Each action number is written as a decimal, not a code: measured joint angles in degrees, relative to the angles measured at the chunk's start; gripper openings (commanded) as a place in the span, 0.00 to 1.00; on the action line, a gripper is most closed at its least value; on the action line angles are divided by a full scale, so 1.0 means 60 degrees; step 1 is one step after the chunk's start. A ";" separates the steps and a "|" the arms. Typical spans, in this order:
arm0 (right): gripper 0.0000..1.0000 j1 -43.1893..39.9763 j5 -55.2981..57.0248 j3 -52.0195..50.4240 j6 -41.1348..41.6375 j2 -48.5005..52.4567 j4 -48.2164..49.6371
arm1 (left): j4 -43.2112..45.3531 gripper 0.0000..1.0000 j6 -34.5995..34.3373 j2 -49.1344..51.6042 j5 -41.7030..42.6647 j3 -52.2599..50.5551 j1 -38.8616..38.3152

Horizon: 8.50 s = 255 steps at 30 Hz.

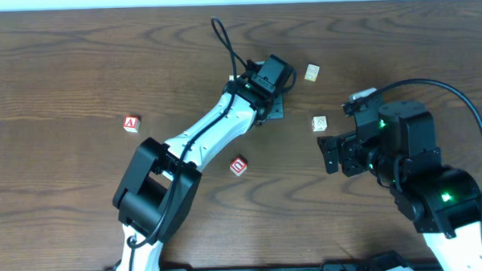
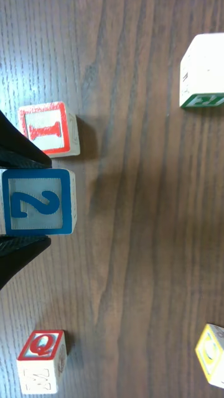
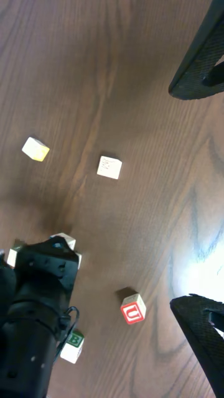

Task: Spell out Ai2
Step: 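Carry the blue '2' block right of the red 'I' block and lower, then open the left gripper and lift away from the blocks, then move the left gripper to the red 'A' block at left and grasp, then lift the red 'A' block and carry it left of the red 'I'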

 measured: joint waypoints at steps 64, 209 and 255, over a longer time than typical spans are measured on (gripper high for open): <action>0.99 0.0000 0.0000 0.0000 0.0004 0.0000 0.0004 | 0.0459 0.06 0.1016 0.0240 -0.0790 -0.0197 -0.0120; 0.99 0.0000 0.0000 0.0000 -0.0029 0.0000 0.0000 | 0.0871 0.06 0.6572 -0.2248 0.2736 -0.2849 0.7373; 0.99 0.0000 0.0000 0.0000 -0.0029 0.0000 0.0000 | 0.0466 0.06 0.1297 -0.0987 0.0845 -0.1978 0.1657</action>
